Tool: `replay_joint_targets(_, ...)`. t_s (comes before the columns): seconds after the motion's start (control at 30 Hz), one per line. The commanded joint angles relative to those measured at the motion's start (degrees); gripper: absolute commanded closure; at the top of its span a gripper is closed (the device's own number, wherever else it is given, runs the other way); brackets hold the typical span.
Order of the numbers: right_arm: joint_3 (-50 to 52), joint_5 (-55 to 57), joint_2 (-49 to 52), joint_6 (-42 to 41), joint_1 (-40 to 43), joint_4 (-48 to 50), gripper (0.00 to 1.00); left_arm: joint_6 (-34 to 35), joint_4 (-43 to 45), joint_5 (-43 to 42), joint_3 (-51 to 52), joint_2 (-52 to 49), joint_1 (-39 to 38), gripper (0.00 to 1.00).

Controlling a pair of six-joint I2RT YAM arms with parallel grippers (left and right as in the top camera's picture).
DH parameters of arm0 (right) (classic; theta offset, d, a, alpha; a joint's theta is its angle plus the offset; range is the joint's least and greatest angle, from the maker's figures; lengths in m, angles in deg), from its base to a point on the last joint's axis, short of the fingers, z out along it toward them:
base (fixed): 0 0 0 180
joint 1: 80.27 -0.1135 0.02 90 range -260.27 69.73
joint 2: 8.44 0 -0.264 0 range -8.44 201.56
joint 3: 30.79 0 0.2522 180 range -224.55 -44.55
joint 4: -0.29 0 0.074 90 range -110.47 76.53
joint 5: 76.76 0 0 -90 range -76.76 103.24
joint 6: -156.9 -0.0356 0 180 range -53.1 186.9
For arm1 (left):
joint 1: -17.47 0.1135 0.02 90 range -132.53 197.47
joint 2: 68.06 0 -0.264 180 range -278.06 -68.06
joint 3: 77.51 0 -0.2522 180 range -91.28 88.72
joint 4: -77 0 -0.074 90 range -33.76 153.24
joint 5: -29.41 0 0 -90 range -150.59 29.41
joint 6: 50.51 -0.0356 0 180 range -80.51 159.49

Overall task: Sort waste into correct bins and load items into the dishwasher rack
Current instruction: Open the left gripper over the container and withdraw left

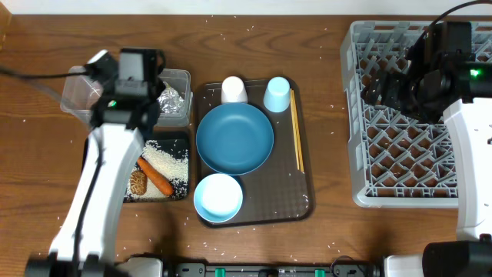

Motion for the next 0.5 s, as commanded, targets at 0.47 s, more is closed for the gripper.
replay_joint_targets(0.47, -0.59, 0.15, -0.17, -0.76, 0.20, -0.07, 0.01, 17.09, -27.52, -5.20, 0.11, 5.99, 32.72, 0.02)
